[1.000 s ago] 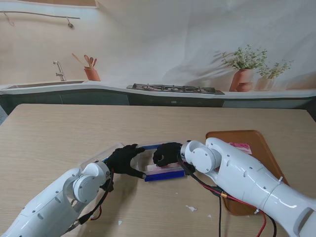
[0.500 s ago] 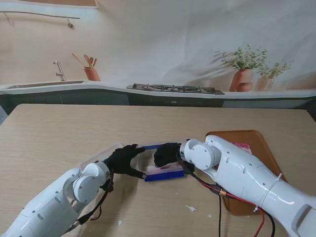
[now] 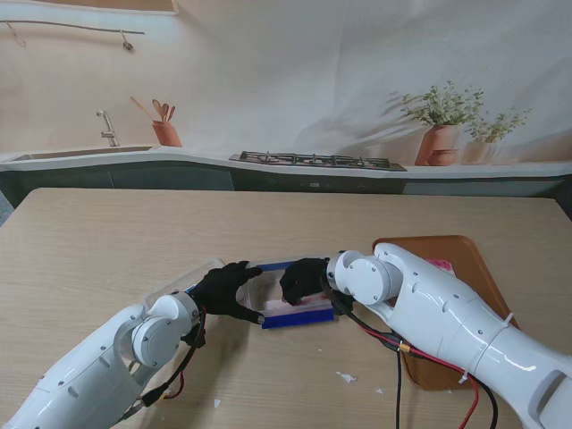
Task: Separate the bacon slices onto the tray
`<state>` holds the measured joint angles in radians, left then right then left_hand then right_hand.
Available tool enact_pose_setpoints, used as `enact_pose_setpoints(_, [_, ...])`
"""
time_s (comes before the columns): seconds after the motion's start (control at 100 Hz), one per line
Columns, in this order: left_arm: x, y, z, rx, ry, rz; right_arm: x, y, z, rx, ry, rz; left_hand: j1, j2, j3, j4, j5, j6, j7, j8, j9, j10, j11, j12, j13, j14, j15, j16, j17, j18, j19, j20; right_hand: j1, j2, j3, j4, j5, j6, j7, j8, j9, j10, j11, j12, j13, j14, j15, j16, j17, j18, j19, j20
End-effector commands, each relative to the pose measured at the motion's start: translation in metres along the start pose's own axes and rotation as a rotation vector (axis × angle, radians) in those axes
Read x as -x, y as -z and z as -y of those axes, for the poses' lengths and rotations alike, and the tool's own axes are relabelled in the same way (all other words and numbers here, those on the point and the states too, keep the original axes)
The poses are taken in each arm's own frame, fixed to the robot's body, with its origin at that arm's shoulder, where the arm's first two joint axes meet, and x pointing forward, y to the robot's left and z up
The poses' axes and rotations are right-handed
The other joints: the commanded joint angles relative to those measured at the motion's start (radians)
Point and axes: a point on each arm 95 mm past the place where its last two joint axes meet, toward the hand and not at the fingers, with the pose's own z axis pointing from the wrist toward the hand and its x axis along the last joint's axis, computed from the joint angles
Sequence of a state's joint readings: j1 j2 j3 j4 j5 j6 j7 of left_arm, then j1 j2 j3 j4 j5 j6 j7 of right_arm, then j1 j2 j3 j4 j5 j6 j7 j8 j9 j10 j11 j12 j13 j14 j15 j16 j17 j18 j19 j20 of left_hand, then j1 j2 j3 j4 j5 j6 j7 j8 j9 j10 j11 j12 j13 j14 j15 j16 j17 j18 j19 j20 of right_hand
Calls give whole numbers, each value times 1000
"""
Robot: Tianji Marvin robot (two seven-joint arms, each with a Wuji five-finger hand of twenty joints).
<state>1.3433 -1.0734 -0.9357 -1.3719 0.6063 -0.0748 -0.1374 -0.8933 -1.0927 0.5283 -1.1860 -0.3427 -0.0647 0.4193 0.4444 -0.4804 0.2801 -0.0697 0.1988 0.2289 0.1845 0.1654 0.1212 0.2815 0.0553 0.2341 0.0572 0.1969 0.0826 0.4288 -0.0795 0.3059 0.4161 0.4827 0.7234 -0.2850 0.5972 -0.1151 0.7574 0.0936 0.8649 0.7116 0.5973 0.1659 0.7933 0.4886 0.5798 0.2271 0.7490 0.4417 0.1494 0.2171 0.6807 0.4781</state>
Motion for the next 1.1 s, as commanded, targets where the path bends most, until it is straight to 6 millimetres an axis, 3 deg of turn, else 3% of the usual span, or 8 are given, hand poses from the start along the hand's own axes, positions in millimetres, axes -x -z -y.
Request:
enact_pose_setpoints(0.0, [4, 2, -14, 46, 3, 16, -1, -1, 15, -43, -17, 6, 93, 17, 114, 18, 14, 59, 6, -12, 18, -114, 28, -1, -34, -15, -22, -8, -10, 3, -31, 21, 18, -8, -14, -15, -3, -14, 28, 35, 104, 0, 72, 16, 63, 26, 47, 19, 36, 34, 25, 20])
enact_pose_setpoints(0.4, [4, 3, -13, 44, 4, 16, -7, 5, 7, 7, -72, 0, 94, 17, 114, 18, 13, 60, 6, -12, 18, -113, 28, -1, -35, -15, -23, -8, -10, 3, -31, 21, 45, -23, -8, -12, -145, -33, 90, 65, 87, -12, 254, 170, 151, 38, 181, 72, 76, 49, 182, 6])
enact_pose_setpoints(0.5, [4, 2, -13, 44, 4, 17, -7, 5, 6, 15, -69, 0, 93, 18, 114, 18, 14, 61, 6, -12, 18, -113, 28, -1, -35, -15, -22, -8, -10, 3, -31, 21, 43, -38, 2, -16, -206, -37, 54, 21, 52, -23, 294, 223, 170, 27, 197, 81, 95, 51, 214, -1])
enact_pose_setpoints(0.55, [4, 2, -13, 44, 5, 17, -7, 6, 6, 14, -63, 0, 94, 18, 114, 18, 14, 60, 6, -12, 19, -114, 29, -1, -34, -15, -22, -8, -11, 3, -31, 21, 40, -47, 13, -16, -231, -21, 0, -47, 40, -29, 299, 245, 176, 24, 205, 85, 102, 51, 234, -4])
enact_pose_setpoints(0.61, [4, 2, -13, 45, 4, 16, -7, 6, 6, 12, -56, 0, 93, 19, 114, 18, 14, 60, 6, -12, 19, -114, 28, -1, -34, -15, -22, -8, -10, 2, -31, 21, 10, -37, 46, -9, -205, 25, -153, -157, 54, -48, 304, 263, 189, 19, 209, 86, 108, 51, 253, -10])
enact_pose_setpoints(0.66, [4, 2, -13, 45, 4, 16, -7, 7, 5, 8, -52, -2, 93, 18, 113, 18, 14, 59, 6, -12, 19, -114, 29, -1, -34, -15, -22, -8, -10, 2, -31, 21, -27, -29, 74, 11, -165, 43, -313, -163, 61, -58, 304, 281, 189, 16, 220, 92, 104, 52, 266, -25])
enact_pose_setpoints(0.73, [4, 2, -13, 45, 4, 16, -7, 7, 5, -6, -44, -5, 94, 18, 114, 18, 14, 60, 6, -12, 19, -114, 29, -1, -34, -15, -22, -8, -10, 3, -31, 21, -45, -26, 88, 39, -122, 72, -407, -174, 87, -57, 315, 299, 204, 7, 247, 102, 104, 56, 271, -27])
enact_pose_setpoints(1.09, [4, 2, -13, 46, 4, 16, -7, 8, 3, -80, -8, 3, 94, 15, 116, 18, 14, 61, 6, -12, 19, -113, 29, -1, -34, -15, -22, -8, -10, 2, -32, 20, -58, -67, 102, 16, -13, 84, -406, -216, 183, -82, 388, 433, 249, -31, 376, 149, 110, 67, 277, -31])
